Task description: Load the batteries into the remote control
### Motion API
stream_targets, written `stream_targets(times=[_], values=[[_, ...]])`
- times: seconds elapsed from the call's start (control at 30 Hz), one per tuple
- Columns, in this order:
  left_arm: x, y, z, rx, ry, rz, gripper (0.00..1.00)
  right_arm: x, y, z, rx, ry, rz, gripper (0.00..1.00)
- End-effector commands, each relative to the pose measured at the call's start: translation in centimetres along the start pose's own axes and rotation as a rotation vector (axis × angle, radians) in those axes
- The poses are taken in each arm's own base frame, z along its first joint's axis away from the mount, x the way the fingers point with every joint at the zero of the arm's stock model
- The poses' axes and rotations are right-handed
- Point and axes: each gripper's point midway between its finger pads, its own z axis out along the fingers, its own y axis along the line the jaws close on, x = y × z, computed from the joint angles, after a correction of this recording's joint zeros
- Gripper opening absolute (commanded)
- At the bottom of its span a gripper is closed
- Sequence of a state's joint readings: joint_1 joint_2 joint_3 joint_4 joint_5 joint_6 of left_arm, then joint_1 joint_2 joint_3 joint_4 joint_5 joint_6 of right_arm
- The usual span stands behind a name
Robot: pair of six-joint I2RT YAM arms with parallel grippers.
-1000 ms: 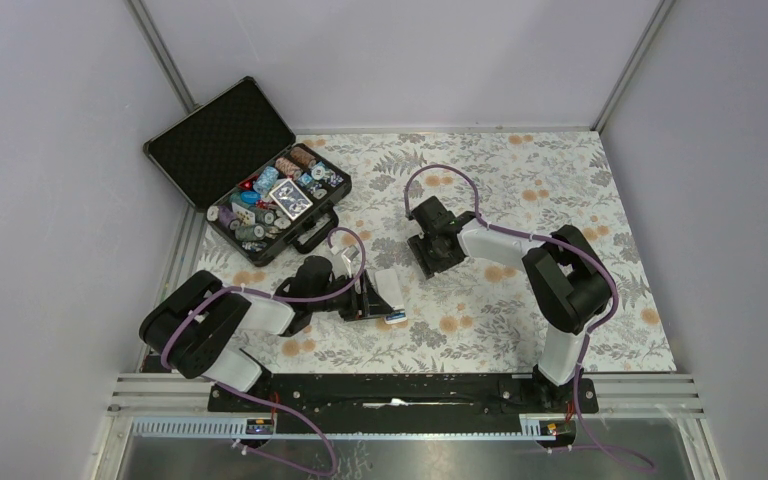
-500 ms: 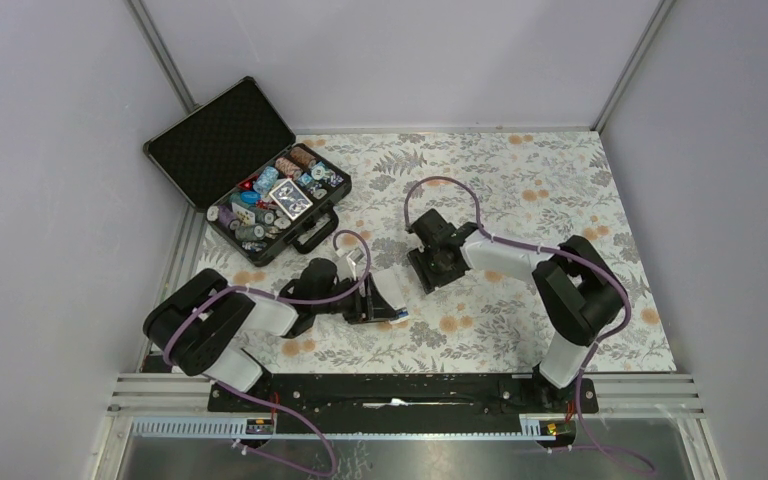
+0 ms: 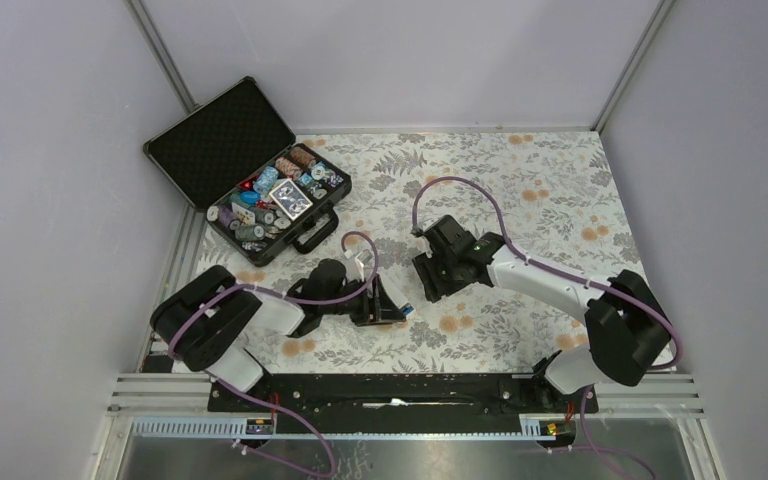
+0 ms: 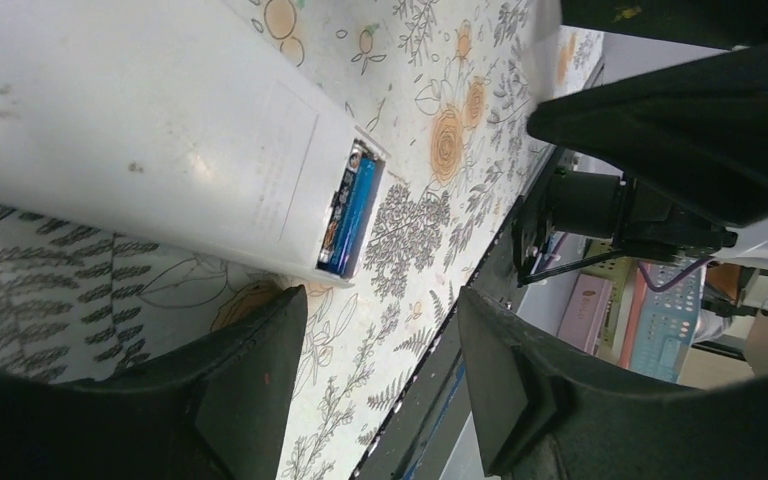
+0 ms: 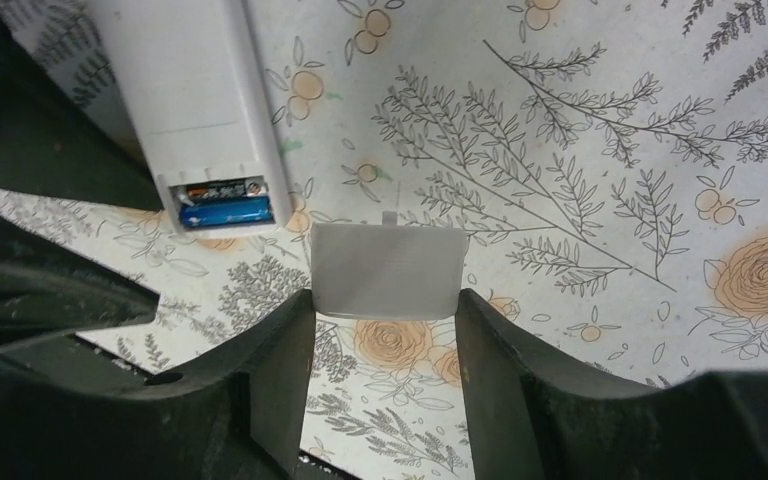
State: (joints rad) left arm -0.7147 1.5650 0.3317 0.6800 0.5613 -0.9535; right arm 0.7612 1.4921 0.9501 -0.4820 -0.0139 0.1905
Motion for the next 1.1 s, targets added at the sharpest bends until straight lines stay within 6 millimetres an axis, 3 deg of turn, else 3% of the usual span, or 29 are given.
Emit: stream_targets(times=[0.0, 0.5, 0.77, 1.07], values=[[-0.9, -0.4, -0.6, -0.035, -0.044, 0.053, 0.63, 0.9, 1.3, -1.6, -0.06, 0.01, -0.041, 0.32], [-4.1, 0.9, -6.5, -0.299, -0.251, 0.256, 0.7, 1.2, 3.9, -4.0, -0.11, 0.071, -0.267, 0.29], [-4.4, 1.9, -8.0, -0.348, -0.318, 0.285, 0.73, 1.1, 5.3, -3.5, -0.054, 0.169, -0.317, 0.29], [-4.6, 1.6, -9.0, -0.34, -0.371, 0.292, 0.73, 1.0, 6.7, -2.1, 0.0, 0.252, -0.319, 0.26]])
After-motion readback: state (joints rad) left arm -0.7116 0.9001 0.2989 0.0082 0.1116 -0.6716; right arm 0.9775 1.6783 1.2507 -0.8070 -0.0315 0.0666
